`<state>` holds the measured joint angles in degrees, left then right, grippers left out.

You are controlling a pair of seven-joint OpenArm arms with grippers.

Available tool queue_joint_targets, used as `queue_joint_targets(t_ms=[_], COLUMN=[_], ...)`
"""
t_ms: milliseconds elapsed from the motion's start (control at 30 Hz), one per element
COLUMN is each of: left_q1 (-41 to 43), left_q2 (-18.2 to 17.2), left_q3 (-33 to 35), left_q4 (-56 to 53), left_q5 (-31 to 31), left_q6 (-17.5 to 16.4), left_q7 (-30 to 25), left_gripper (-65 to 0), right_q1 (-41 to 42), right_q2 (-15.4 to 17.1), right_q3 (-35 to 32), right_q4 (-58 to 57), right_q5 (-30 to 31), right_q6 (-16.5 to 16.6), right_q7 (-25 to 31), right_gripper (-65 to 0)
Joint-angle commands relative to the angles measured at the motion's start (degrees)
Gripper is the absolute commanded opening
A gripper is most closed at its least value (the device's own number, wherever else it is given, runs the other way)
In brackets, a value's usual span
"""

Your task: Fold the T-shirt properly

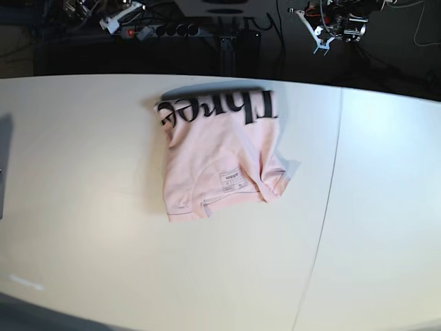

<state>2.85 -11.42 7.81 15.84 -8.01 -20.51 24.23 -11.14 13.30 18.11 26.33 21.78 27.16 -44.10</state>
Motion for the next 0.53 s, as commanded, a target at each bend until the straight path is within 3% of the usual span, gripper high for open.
queue_joint_targets(t_ms=[0, 233, 500], left_q1=[-1.7, -3.9, -4.0], left_q2=[-0.1, 3.6, 4.7], left_q3=[1.5, 4.9, 4.9], left_q4=[0.1, 5.0, 5.3], left_q5=[0.1, 0.0, 0.0], left_q6=[1.6, 1.9, 0.0], left_q7=[0.5, 5.5, 3.1], left_gripper=[-65.0, -65.0, -65.0], right_q1=[1.5, 8.9, 7.5], right_q2=[-0.5, -7.7, -7.7], right_q3=[-1.0, -3.1, -3.1], right_q4=[0.3, 0.3, 1.6], right_q5=[-1.1, -3.7, -3.8], right_q6=[-5.8, -7.9, -7.8], right_q7=[0.0, -0.4, 0.8], right_gripper=[-65.0, -65.0, -65.0])
